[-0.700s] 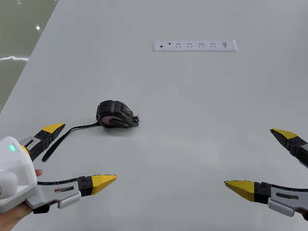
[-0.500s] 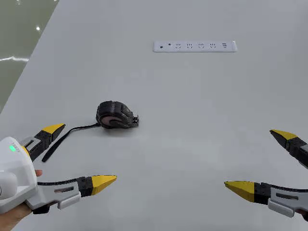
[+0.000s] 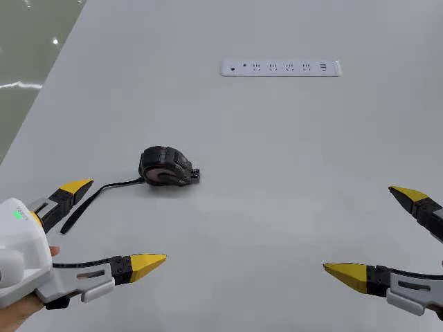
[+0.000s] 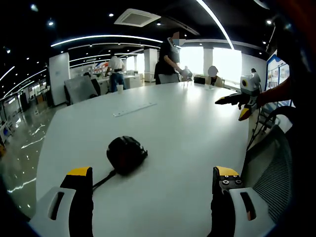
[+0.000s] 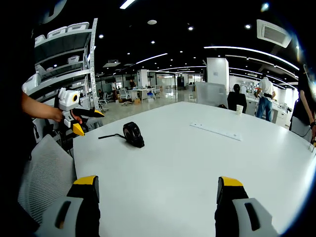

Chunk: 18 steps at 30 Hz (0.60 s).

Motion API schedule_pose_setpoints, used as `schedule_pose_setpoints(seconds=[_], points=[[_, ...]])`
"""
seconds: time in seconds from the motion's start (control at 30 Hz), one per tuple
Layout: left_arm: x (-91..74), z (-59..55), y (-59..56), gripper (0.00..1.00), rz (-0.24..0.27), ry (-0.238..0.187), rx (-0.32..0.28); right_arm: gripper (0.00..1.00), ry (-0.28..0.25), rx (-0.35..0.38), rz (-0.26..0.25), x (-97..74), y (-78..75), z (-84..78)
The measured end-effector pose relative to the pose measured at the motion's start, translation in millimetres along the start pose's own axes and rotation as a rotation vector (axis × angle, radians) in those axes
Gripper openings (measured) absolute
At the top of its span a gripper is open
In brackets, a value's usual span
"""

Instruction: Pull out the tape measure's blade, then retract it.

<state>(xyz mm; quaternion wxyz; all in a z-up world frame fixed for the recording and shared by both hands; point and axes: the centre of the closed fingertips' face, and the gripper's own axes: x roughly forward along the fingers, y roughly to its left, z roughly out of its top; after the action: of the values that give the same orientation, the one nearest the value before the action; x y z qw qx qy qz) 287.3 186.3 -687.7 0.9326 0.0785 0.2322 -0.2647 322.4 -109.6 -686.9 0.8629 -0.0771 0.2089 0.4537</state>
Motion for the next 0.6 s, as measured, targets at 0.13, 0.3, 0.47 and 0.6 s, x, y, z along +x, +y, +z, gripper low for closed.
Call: schedule_pose_setpoints(seconds=[0.13,0.3,0.47,0.6], points=[[0.4,0.1,1.0,0.99,0.0,0.001,0.001,0.99,-0.005,-0.003,-0.004,0.9,-2.9,-1.4],[1.9,0.6,1.7,0.99,-0.004,0.002,0.005,0.99,0.0,-0.005,-0.011,1.0,-5.5,-2.5],[4.0,2.8,0.9,0.99,-0.01,0.003,0.01,0.99,0.002,-0.006,-0.015,1.1,-9.8,-2.9],[6.0,4.5,0.9,0.99,-0.018,0.008,0.014,0.99,0.003,0.0,-0.015,2.0,-12.7,-1.0]])
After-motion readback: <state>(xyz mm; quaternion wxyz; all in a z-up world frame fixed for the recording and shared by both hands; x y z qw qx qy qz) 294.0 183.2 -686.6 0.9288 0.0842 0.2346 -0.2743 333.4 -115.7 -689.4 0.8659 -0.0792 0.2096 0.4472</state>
